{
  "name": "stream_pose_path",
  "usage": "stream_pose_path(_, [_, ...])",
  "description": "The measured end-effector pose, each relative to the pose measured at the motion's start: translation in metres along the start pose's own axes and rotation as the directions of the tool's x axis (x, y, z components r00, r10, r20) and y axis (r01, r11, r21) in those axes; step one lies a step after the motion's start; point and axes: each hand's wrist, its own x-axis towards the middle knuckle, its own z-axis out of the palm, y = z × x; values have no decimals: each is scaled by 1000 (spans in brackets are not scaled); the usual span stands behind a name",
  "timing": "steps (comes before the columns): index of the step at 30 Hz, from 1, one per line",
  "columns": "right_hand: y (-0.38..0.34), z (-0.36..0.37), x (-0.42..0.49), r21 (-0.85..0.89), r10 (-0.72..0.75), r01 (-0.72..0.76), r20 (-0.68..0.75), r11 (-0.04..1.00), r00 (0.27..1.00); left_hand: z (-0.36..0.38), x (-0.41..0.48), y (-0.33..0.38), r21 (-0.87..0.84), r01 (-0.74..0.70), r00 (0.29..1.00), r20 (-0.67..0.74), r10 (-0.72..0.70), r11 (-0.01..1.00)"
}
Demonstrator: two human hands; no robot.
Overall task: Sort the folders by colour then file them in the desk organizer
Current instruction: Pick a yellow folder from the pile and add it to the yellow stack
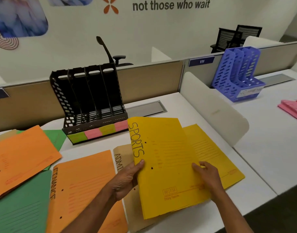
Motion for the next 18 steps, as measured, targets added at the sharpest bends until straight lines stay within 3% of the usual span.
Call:
stream_pose_path(8, [23, -66, 61, 35, 27, -24, -103, 999, 994, 69, 65, -22, 1, 75, 997, 18, -75, 997])
stream_pose_path(18, [54, -110, 108, -35, 26, -31, -150, 999, 988, 124, 106, -49, 211, 172, 985, -68, -161, 962])
